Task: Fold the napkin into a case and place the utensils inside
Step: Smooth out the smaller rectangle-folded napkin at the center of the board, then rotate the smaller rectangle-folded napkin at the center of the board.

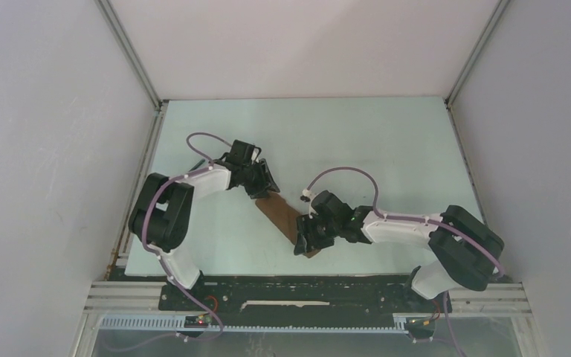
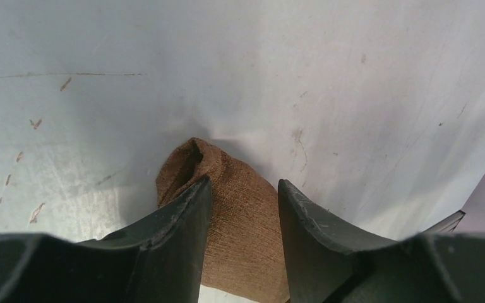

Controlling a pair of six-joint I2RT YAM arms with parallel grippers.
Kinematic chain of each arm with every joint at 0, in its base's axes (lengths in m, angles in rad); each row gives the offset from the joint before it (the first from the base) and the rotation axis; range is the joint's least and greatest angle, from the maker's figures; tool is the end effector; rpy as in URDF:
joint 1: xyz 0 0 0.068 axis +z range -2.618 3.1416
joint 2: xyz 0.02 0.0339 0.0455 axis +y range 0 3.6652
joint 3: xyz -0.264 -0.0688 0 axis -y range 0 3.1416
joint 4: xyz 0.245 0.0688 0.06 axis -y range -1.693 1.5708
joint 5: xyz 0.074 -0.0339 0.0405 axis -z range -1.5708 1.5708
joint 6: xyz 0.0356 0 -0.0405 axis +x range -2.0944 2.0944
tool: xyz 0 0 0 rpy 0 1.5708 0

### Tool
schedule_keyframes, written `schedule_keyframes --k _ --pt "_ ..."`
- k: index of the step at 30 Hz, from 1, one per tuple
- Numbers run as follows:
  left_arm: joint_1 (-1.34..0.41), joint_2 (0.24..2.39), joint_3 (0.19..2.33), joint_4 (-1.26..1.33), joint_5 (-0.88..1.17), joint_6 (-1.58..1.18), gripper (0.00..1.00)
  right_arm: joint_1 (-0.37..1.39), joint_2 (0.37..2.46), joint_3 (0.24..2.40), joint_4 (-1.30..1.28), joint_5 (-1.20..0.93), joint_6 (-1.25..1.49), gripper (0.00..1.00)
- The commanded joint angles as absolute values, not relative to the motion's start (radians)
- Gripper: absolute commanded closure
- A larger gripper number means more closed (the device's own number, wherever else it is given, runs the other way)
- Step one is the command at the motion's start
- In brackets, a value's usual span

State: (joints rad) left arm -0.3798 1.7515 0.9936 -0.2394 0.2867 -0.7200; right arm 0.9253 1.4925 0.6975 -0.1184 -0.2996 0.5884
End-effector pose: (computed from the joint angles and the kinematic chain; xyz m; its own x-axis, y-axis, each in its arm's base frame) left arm 0.3170 -0.1374 0.1575 -0.9150 -0.3158 -0.2513 -0.1399 0.8323 -0.5364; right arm 0.1599 0.2298 0.1583 -0.8800 -0.2869 -0.3786 -0.4608 0.7093 0.5335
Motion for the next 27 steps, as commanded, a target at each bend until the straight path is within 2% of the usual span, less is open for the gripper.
schedule_keyframes --k 1,7,12,19,27 --pt "-0.392 1.644 1.025 -0.289 0.257 -0.669 0.48 0.933 1.451 0.694 -0.256 -0.144 0.528 0.34" --pt "-0.395 1.570 1.035 -0.316 0.307 -0.663 0.45 0.961 1.364 0.774 -0.369 -0.111 0.523 0.34" --pt "-0.415 1.555 1.052 -0.340 0.290 -0.664 0.44 0.998 1.364 0.821 -0.301 -0.212 0.575 0.34" --pt "-0.426 1.468 1.076 -0.394 0.262 -0.642 0.43 1.037 1.432 0.779 -0.199 -0.292 0.650 0.33" --pt "-0.428 1.450 1.074 -0.410 0.297 -0.634 0.42 1.040 1.478 0.744 -0.201 -0.219 0.657 0.33"
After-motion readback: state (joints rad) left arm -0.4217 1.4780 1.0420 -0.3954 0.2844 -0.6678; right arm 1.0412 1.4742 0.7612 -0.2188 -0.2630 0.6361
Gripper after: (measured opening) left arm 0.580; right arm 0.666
